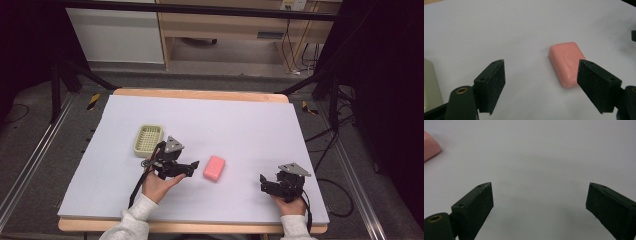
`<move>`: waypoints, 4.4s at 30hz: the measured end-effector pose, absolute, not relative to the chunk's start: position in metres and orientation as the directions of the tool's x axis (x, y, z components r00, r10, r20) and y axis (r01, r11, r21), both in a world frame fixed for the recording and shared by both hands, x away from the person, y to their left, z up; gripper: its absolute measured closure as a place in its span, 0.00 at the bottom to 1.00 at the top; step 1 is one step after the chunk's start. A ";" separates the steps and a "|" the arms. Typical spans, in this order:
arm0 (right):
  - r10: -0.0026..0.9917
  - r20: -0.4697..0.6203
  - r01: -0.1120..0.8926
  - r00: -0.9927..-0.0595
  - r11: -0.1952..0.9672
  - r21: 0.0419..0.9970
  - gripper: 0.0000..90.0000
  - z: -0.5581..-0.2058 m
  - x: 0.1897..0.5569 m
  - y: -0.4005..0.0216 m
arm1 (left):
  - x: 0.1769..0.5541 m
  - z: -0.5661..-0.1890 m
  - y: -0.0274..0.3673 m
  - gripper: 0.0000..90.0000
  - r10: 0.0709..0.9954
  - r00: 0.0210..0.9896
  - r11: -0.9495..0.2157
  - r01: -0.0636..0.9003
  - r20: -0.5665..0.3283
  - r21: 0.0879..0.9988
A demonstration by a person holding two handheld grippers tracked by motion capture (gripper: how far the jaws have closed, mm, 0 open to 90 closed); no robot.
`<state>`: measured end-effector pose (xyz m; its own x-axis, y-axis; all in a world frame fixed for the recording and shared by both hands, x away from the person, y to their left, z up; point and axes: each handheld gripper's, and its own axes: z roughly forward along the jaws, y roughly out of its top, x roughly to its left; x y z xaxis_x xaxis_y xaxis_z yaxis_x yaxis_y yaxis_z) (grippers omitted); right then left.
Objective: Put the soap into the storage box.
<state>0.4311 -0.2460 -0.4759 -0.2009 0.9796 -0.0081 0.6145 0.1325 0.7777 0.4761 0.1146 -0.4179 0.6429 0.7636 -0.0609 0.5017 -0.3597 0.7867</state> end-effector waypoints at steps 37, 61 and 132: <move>0.979 -0.006 0.612 -0.203 0.132 0.780 0.09 -0.475 0.431 -0.247 | 0.485 -0.427 0.059 0.25 0.709 0.703 -0.452 0.506 -0.048 0.735; 0.978 -0.006 0.612 -0.210 0.136 0.779 0.09 -0.475 0.431 -0.246 | 0.493 -0.446 0.034 0.27 0.705 0.708 -0.494 0.533 -0.043 0.686; 0.977 0.000 0.621 -0.215 0.137 0.772 0.09 -0.476 0.432 -0.246 | 0.507 -0.463 0.022 0.41 0.707 0.706 -0.569 0.595 -0.031 0.567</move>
